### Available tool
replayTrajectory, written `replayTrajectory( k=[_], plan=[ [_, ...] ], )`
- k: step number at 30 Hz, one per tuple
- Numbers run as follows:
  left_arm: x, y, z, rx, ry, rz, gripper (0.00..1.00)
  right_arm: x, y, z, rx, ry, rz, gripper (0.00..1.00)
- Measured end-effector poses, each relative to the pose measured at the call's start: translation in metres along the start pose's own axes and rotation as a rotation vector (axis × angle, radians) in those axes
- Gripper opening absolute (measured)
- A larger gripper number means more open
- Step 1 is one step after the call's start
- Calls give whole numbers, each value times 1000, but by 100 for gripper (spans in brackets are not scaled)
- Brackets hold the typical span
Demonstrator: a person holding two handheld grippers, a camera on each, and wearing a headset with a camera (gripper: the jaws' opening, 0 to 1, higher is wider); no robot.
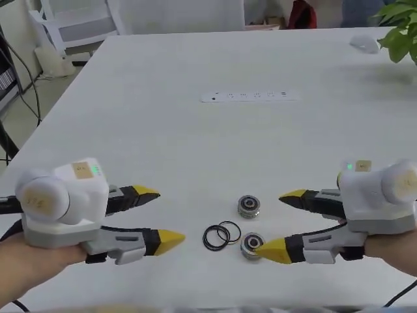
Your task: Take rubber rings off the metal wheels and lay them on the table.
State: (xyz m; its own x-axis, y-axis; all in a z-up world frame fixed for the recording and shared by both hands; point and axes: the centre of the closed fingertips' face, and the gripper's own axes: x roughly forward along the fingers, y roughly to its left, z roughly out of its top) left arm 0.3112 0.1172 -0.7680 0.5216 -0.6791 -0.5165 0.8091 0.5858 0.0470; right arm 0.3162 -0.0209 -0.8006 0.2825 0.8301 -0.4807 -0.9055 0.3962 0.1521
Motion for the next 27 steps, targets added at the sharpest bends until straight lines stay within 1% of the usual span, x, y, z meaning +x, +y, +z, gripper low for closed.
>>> replayTrajectory(
  k=[6, 7, 9, 13, 20, 23, 27],
  plan=[
    [-4, -1, 2, -2, -11, 7, 56, -12, -3, -3, -6, -8, -29, 76],
    [-4, -1, 3, 0, -12, 8, 56, -13, -4, -2, 3, -18, -41, 76],
    [-5, -2, 3, 2, -14, 9, 57, -18, -6, -5, 0, -16, -47, 76],
    [-6, -7, 2, 9, -13, 9, 59, -27, -9, -8, -7, -18, -70, 78],
    [-8, -12, 2, 9, -12, 7, 62, -39, -7, -12, -12, -22, -100, 79],
    [-10, -14, 3, 16, -13, 7, 63, -44, -7, -15, -14, -20, -111, 79],
    [-13, -16, 5, 25, -15, 12, 63, -50, -8, -17, -1, -27, -129, 79]
  ],
)
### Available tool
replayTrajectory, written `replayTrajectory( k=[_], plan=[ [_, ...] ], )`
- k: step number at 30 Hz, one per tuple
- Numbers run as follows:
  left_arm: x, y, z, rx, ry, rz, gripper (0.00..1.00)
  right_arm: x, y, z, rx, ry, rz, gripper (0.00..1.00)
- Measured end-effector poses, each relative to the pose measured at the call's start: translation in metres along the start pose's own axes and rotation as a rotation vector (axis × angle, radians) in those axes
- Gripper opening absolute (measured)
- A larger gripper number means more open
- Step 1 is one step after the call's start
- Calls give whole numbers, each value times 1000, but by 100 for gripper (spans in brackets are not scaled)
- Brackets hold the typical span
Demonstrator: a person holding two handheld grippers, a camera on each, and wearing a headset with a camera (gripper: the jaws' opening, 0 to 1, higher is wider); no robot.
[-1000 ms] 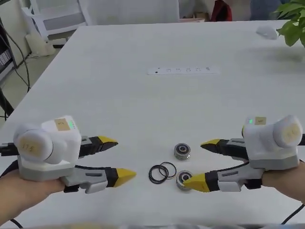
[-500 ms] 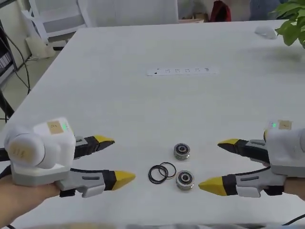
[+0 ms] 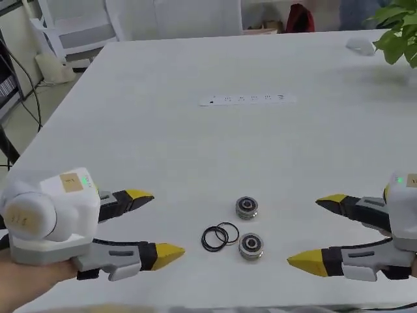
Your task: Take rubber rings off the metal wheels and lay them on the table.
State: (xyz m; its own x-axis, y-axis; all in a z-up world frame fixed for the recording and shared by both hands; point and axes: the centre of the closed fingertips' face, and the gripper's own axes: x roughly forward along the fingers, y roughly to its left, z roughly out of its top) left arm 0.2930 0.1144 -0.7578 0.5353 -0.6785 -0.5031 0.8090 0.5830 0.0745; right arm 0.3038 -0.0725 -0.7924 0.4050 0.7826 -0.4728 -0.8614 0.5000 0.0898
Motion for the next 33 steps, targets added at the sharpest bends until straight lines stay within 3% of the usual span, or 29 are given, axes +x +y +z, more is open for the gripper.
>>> replayTrajectory(
  k=[20, 33],
  plan=[
    [-9, 2, 3, -47, -17, 40, 63, -9, 8, -4, -11, 6, -18, 79],
    [-8, 0, 10, -75, -36, 53, 63, -20, 3, -5, 0, -10, -32, 78]
  ],
)
